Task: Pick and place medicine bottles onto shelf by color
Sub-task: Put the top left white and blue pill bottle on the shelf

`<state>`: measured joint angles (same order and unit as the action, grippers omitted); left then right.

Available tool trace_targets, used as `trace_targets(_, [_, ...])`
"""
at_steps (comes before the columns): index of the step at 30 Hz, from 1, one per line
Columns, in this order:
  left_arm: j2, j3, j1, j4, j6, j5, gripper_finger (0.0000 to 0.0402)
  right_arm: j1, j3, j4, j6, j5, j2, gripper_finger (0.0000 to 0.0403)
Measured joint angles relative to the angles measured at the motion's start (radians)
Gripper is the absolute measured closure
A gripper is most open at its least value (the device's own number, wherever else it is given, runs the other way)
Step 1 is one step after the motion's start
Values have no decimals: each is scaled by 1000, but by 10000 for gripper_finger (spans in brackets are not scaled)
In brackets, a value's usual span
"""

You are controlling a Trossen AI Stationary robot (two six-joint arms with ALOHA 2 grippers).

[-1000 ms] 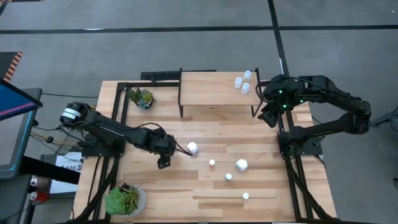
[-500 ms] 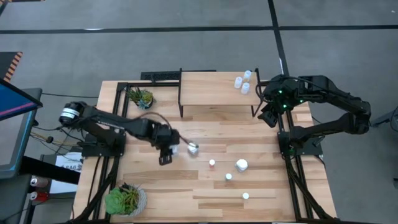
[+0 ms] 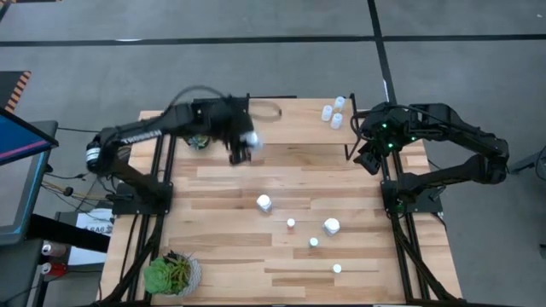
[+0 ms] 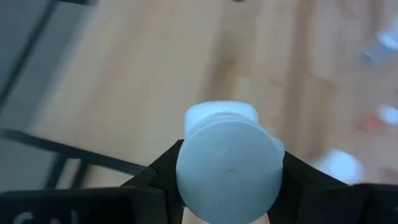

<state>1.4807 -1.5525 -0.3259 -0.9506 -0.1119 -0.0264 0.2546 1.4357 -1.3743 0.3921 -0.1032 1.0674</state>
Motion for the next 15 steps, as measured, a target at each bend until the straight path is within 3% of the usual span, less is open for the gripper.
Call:
trace_targets(6, [166, -205, -164, -91, -147, 51, 270, 0, 0, 1, 0, 0, 0, 179])
trace_targets(15, [498, -649, -253, -393, -363, 56, 270, 0, 0, 0, 1, 0, 0, 179])
